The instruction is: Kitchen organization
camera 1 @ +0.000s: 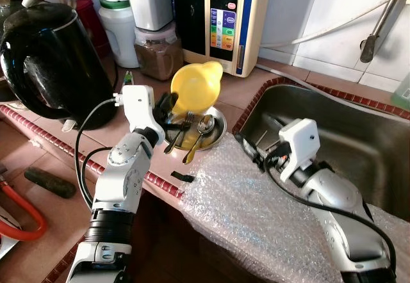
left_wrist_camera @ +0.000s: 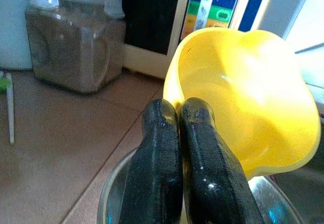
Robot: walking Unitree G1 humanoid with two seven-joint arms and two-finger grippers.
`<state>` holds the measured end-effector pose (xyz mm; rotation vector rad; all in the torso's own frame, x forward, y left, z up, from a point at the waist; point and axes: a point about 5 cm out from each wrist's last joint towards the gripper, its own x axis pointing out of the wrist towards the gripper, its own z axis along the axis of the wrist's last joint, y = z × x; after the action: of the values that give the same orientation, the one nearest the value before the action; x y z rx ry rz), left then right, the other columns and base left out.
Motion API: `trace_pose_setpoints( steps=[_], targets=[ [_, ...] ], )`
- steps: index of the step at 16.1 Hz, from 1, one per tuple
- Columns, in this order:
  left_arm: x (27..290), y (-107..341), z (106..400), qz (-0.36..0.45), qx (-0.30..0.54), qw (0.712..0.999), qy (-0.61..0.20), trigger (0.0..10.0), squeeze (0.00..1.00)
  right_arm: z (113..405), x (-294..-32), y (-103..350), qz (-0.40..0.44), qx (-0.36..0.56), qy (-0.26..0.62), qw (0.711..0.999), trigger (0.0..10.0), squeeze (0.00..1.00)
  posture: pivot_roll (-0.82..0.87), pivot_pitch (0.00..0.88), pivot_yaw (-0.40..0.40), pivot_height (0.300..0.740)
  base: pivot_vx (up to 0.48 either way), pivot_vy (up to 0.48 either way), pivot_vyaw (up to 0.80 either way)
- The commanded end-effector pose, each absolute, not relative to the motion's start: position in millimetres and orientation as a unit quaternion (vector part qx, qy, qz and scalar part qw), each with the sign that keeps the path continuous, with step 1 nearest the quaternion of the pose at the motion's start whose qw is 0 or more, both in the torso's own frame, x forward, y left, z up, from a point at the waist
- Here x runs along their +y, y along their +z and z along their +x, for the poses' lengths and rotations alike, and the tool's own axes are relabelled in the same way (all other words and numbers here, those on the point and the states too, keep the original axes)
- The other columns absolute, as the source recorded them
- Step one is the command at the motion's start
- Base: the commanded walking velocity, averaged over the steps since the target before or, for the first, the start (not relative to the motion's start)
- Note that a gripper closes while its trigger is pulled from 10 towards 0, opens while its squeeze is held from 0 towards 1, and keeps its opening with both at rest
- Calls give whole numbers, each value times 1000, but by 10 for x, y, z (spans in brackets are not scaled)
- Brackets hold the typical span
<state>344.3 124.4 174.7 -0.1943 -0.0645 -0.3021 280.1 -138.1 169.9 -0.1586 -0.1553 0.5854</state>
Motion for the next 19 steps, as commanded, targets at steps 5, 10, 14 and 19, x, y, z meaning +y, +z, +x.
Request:
trace_pose_setpoints(
  steps=[5, 10, 14, 19],
  targets=[
    [1057, 1759, 3231, -26, -86, 973, -213, 0, 0, 2952, -1370, 1833, 19, -94, 254, 962, 10000, 0, -67, 2, 80, 740, 0, 0, 0],
    [814, 1851, 3128, -6, -132, 952, -277, 0, 0, 3030, -1299, 1823, 143, -63, 231, 960, 10000, 0, -58, 3, 75, 740, 0, 0, 0],
    [739, 1823, 3060, -5, -141, 944, -297, 0, 0, 3067, -1279, 1844, 169, -66, 215, 960, 10000, 0, -66, 0, 83, 740, 0, 0, 0],
    [724, 1804, 3032, -7, -151, 944, -292, 0, 0, 3082, -1365, 1810, 206, -45, 167, 963, 0, 0, -74, 0, 86, 740, 0, 0, 0]
  ],
)
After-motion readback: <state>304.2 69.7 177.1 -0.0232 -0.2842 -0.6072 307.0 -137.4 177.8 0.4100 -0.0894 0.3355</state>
